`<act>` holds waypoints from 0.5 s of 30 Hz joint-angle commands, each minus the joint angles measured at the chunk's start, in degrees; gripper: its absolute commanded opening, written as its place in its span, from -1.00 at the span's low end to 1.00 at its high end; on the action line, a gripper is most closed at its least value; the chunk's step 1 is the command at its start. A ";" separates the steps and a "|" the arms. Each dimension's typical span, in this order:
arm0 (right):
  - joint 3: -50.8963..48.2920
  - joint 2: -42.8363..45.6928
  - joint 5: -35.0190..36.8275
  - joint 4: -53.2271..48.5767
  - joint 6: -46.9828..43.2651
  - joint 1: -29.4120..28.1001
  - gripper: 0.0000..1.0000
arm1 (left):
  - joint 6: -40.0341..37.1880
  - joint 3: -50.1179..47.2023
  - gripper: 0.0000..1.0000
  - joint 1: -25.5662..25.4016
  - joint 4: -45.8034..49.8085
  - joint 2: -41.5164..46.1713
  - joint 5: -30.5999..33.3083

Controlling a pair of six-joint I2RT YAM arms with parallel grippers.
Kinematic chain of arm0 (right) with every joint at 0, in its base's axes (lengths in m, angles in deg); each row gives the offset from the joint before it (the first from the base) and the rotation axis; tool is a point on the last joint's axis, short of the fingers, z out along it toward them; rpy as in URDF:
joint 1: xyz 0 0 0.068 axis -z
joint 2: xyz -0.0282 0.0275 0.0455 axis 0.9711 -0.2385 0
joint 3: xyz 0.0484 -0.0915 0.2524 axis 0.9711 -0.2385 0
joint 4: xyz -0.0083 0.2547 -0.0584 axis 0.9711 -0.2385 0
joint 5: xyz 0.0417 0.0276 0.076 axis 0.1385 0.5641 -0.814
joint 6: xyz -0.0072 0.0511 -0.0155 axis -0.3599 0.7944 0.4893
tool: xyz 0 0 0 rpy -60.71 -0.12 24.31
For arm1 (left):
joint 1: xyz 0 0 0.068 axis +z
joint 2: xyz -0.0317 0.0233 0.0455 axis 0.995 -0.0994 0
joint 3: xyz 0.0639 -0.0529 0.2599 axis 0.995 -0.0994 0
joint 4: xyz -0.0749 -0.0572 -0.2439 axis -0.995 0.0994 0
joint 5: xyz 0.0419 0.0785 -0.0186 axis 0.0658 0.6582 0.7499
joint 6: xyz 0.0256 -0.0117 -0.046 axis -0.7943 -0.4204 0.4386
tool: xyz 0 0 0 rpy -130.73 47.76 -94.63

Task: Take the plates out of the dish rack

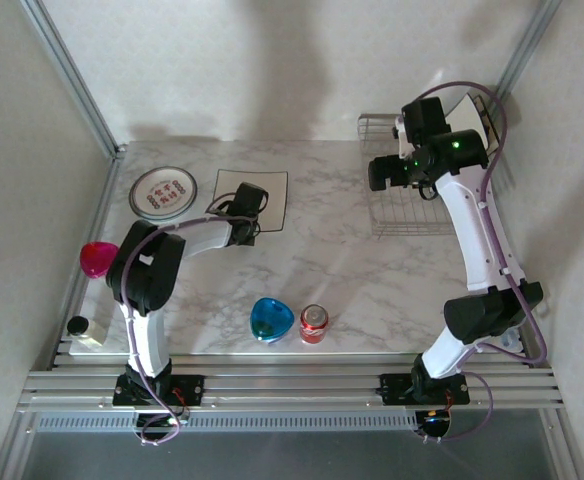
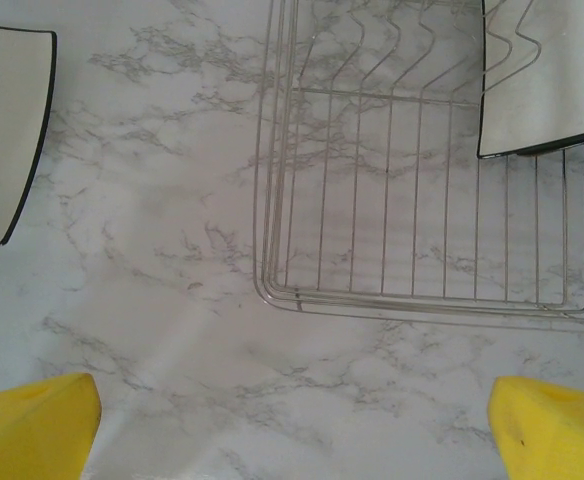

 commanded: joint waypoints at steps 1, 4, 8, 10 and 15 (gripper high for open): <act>-0.54 1.40 -0.43 1.04 0.89 -0.35 0.98 | -2.71 1.97 0.99 0.70 1.60 4.29 0.53; -0.44 1.20 -0.47 1.53 1.06 -0.34 0.98 | -3.48 1.96 1.00 0.82 2.27 4.99 0.38; -0.18 1.11 -0.86 1.97 1.31 -0.35 0.98 | -4.20 1.40 1.00 1.21 3.04 5.67 -0.09; -0.17 1.29 -0.75 1.93 1.24 -0.40 0.98 | -4.47 0.95 0.99 1.30 3.18 6.20 -0.28; 0.14 1.56 0.00 1.89 0.81 -0.11 0.98 | -7.86 1.08 0.99 1.35 4.04 8.62 0.86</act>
